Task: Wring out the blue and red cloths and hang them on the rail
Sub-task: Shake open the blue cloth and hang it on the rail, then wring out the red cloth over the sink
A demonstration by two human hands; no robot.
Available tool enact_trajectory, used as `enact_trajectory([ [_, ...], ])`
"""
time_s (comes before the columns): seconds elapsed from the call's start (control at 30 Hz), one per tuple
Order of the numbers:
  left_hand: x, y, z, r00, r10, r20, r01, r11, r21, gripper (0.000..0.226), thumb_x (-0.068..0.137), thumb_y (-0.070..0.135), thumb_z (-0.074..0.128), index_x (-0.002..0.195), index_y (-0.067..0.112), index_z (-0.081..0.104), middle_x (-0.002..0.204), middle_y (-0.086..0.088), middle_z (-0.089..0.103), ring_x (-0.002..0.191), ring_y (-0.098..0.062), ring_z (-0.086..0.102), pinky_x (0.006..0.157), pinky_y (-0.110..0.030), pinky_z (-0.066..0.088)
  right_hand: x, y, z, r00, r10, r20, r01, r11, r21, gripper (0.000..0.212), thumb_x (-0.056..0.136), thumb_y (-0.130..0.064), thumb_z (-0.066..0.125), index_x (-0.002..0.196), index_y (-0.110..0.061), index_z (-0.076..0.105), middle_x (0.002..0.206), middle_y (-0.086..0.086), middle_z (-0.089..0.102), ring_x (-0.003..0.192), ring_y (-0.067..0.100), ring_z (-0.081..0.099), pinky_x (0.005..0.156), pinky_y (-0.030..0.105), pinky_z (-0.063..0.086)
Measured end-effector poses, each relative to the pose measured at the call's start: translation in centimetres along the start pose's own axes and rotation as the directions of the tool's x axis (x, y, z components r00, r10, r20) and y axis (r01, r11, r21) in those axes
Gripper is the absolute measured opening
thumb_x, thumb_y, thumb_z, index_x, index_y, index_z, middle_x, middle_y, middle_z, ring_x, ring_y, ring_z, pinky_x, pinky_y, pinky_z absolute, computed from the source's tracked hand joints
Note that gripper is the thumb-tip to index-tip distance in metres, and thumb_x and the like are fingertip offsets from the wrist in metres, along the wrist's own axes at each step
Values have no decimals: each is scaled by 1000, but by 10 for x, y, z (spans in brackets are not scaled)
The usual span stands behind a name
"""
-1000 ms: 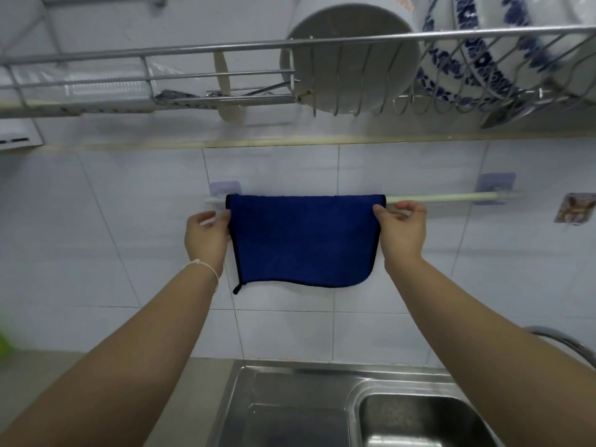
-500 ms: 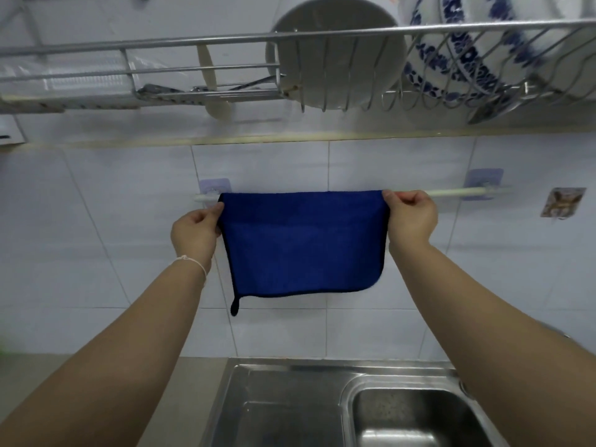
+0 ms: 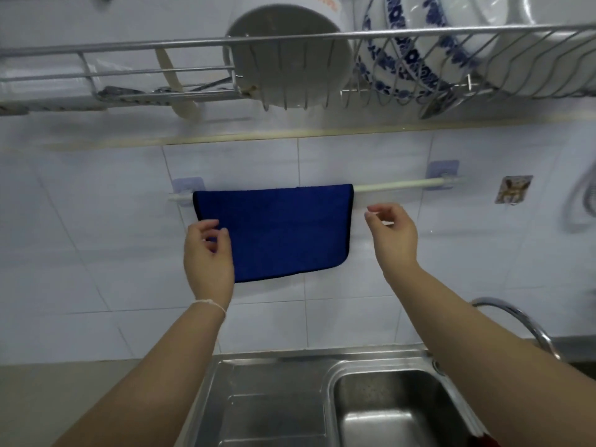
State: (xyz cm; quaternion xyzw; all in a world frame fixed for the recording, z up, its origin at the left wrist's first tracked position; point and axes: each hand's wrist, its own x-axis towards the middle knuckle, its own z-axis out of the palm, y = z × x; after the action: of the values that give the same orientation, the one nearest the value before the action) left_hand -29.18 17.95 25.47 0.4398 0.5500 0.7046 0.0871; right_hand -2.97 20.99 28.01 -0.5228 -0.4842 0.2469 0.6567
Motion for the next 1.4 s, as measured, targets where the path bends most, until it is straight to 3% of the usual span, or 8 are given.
enact_trajectory([
  [0.2,-110,-13,43,810,-139,570,93,990,109,17,95,20,58,110,25,66,96,6,66,83,-9,62,71,-10,46,-68,61,-82,995,66,74,-53,986,-161,15,91,-14,55,93,-24,66,81,-5,62,61,10,52,58,21,48],
  [0.4,-224,-41,92,529,-308,791,59,943,327,43,90,21,65,132,21,55,120,1,60,94,-15,63,76,-12,47,-124,162,-184,911,304,280,-125,848,-515,18,85,-12,62,82,-30,66,69,-10,60,59,6,53,65,28,47],
  [0.53,-291,-65,120,384,-361,850,-121,893,434,58,85,26,69,140,19,50,133,-3,57,119,-23,57,103,-33,44,-131,212,-237,758,531,380,-15,596,-803,24,83,-16,66,104,-27,67,105,1,67,91,15,59,84,26,45],
  [0.67,-336,-84,132,286,-393,874,-212,863,458,68,84,27,69,146,17,42,143,-10,47,132,-24,47,112,-37,37,-126,251,-263,707,633,315,99,353,-930,75,80,-29,68,146,-38,32,153,2,29,135,31,34,104,44,34],
  [0.83,-372,-97,130,239,-427,872,-349,801,487,69,86,30,67,148,18,39,149,-6,43,137,-24,41,115,-35,31,-133,311,-279,535,758,373,7,438,-899,112,71,-26,76,154,-38,1,161,6,11,137,39,32,111,44,34],
  [1.07,-383,-100,139,218,-389,895,-429,786,446,72,84,30,69,148,17,39,149,-5,44,138,-23,39,116,-34,29,-147,337,-300,669,662,337,-131,552,-823,86,73,-38,81,143,-29,32,121,14,52,114,35,50,98,42,44],
  [1.27,-389,-75,174,158,-259,953,-578,758,302,102,75,30,75,156,24,12,159,-4,26,146,-22,26,118,-40,28,-124,303,-291,733,539,415,79,539,-839,41,83,-30,65,117,-17,47,103,9,67,94,31,64,71,36,49],
  [1.4,-397,-51,195,90,-207,974,-539,812,223,125,67,28,80,155,31,-8,152,-7,37,133,-26,44,109,-44,39,-99,248,-271,593,461,660,226,692,-686,75,79,-12,69,142,-3,30,96,11,68,83,25,64,63,29,48],
])
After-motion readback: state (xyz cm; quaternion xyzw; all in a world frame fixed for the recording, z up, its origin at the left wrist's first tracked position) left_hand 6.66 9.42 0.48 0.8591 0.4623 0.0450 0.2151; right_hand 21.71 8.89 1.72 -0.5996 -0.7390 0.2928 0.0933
